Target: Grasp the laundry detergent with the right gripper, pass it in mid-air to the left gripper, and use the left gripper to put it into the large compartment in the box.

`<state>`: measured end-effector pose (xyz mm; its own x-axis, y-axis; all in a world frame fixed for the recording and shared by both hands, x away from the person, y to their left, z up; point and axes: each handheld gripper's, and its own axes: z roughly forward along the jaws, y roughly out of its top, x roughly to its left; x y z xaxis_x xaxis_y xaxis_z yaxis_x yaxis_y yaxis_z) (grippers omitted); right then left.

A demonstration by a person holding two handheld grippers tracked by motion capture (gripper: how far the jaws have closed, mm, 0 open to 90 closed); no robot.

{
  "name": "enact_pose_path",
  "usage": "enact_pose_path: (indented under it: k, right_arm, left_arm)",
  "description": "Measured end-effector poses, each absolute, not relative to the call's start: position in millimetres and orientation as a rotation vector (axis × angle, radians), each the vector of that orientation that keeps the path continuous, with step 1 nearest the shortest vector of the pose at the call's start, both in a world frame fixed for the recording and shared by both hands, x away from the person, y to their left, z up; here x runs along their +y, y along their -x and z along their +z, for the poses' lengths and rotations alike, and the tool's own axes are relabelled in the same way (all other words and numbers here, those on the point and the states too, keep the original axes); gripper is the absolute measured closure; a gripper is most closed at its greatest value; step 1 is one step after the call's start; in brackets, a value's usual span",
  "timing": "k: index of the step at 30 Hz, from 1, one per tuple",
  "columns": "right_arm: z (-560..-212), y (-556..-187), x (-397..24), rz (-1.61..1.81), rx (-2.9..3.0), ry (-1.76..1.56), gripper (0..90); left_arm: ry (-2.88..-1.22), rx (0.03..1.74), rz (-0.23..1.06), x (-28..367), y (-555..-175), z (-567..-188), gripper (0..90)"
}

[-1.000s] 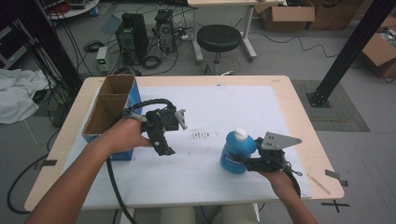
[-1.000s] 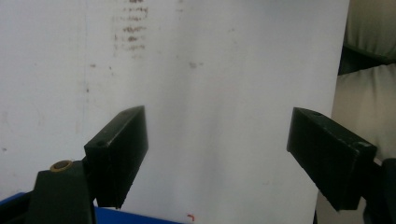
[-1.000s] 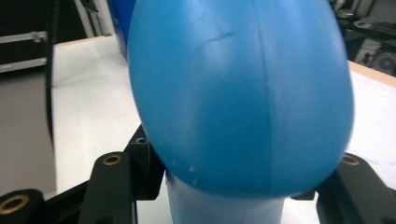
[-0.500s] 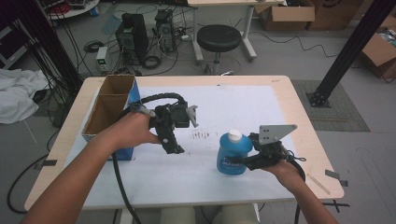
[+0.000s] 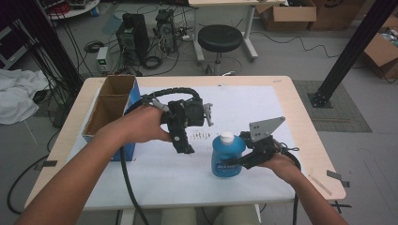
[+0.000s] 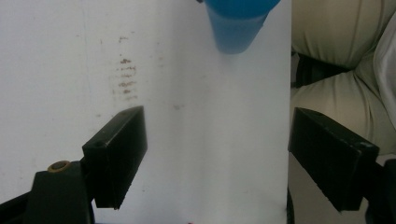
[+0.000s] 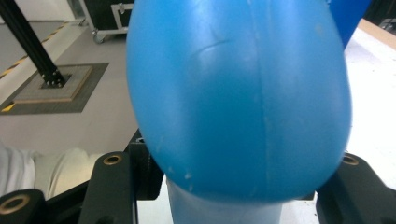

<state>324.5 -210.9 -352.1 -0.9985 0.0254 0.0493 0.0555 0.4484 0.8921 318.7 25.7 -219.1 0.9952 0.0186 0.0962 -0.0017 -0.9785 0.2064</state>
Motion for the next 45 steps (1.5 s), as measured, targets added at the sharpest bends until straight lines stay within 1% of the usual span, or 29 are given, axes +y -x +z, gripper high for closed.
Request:
enact_pose_path:
  k: [20,45]
  right_arm:
    - [-350.6,-332.4,-188.3,-1.585,-2.66,-0.005,43.3]
    - [-347.9,-335.8,-169.2,-1.577,-2.686,-0.01,43.4]
  left_arm:
    - [-2.944,0.0,0.119,2.4,-319.9,-208.8,20.2]
    - [-2.939,-0.014,0.095,-17.0,-321.7,-216.9,20.3]
